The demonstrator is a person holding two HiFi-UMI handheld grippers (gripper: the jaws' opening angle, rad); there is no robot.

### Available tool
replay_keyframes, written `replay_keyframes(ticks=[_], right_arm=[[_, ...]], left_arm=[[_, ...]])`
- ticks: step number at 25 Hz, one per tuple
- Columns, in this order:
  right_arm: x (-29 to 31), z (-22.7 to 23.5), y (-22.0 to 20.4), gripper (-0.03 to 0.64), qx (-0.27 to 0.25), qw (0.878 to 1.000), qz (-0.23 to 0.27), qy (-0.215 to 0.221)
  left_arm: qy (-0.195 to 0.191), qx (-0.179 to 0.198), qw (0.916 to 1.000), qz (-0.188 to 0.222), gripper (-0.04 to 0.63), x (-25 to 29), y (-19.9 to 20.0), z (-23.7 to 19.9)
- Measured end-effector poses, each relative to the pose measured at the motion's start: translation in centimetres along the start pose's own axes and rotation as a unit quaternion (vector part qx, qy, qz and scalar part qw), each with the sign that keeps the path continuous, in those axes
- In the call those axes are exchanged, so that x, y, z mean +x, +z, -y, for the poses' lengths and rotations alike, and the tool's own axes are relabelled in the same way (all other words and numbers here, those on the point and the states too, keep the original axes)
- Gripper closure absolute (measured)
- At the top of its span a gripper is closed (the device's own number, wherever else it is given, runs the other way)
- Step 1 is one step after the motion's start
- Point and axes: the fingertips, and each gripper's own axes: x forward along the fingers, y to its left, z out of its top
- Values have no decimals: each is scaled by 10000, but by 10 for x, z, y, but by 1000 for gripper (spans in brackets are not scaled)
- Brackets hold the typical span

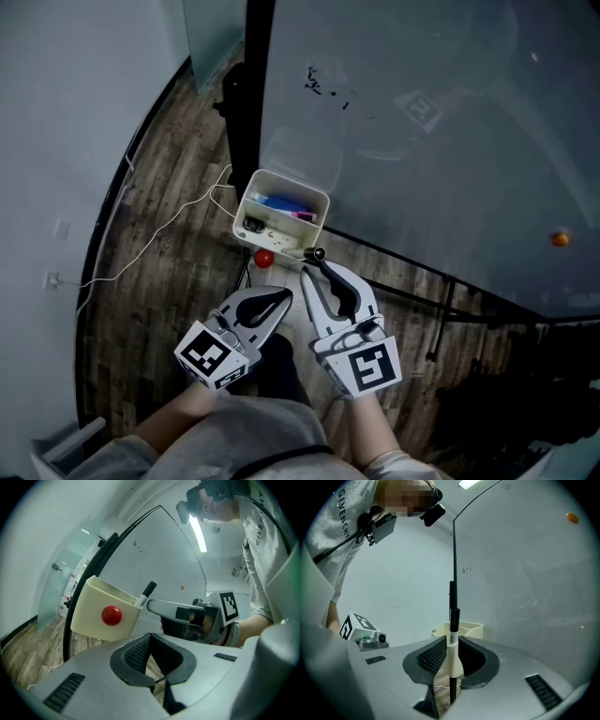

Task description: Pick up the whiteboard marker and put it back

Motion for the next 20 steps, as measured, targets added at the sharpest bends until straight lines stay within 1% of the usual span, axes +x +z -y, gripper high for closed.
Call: replay_keyframes(ticks=[8, 15, 20], right_arm=[[-12, -10, -2, 540, 56, 9999, -69, -87], [-20, -20, 3, 584, 54, 9999, -90, -102], [-26, -26, 4, 595, 129, 9997, -167, -125]], left_arm=[[-8, 95, 9999, 48, 580, -8, 8, 1], [-68, 167, 9998, 129, 580, -13, 18, 7], [-96, 232, 9995, 177, 580, -19, 26, 11]])
